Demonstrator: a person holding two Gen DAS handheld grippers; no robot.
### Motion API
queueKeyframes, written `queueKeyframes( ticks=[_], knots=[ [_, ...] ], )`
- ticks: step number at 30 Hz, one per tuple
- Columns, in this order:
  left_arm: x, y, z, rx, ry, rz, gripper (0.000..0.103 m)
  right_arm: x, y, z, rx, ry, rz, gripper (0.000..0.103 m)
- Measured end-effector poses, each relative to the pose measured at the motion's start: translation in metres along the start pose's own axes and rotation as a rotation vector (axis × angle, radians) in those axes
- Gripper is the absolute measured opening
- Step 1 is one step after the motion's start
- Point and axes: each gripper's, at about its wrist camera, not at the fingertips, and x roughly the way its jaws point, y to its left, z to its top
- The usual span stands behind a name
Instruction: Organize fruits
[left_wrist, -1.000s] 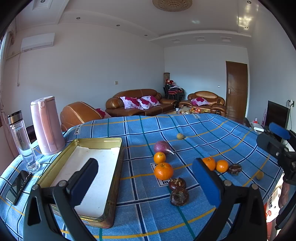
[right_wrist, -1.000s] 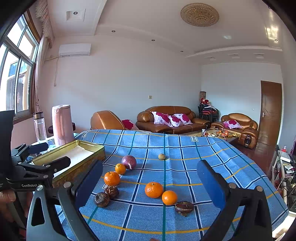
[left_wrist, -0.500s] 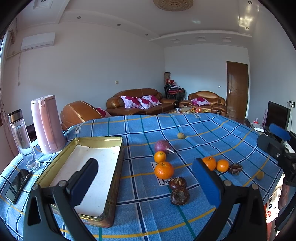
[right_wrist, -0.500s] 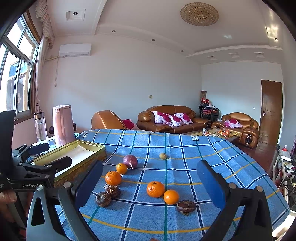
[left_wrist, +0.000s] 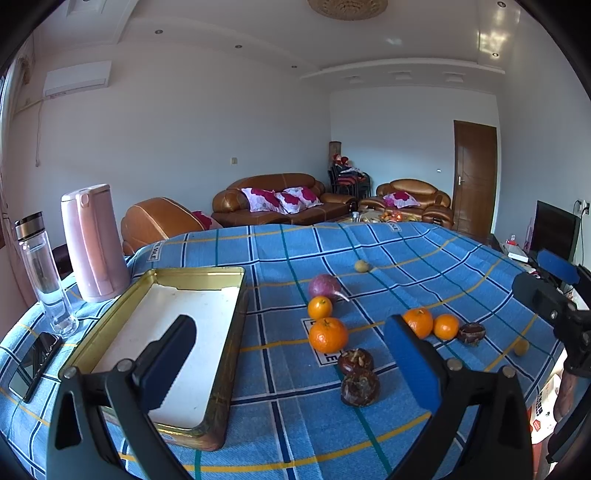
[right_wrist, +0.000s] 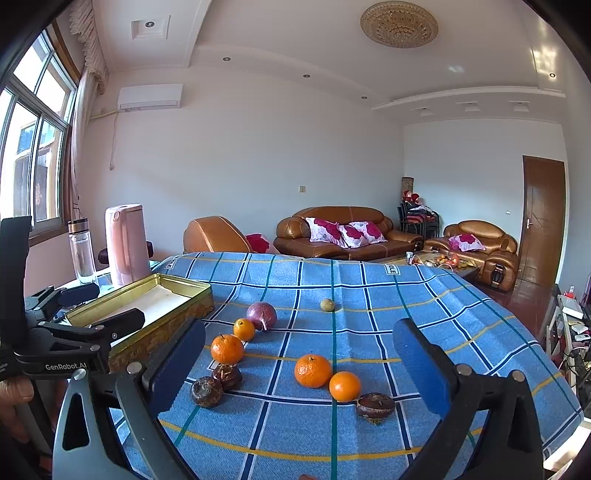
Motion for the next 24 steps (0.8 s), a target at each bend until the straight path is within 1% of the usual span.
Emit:
queueKeyframes(
  ticks=[24],
  knots=[
    [0.014, -0.014, -0.010, 0.017, 0.043, -0.008, 0.103, 0.008, -0.012, -0.012, 0.033, 0.025, -0.011, 0.102]
  ],
)
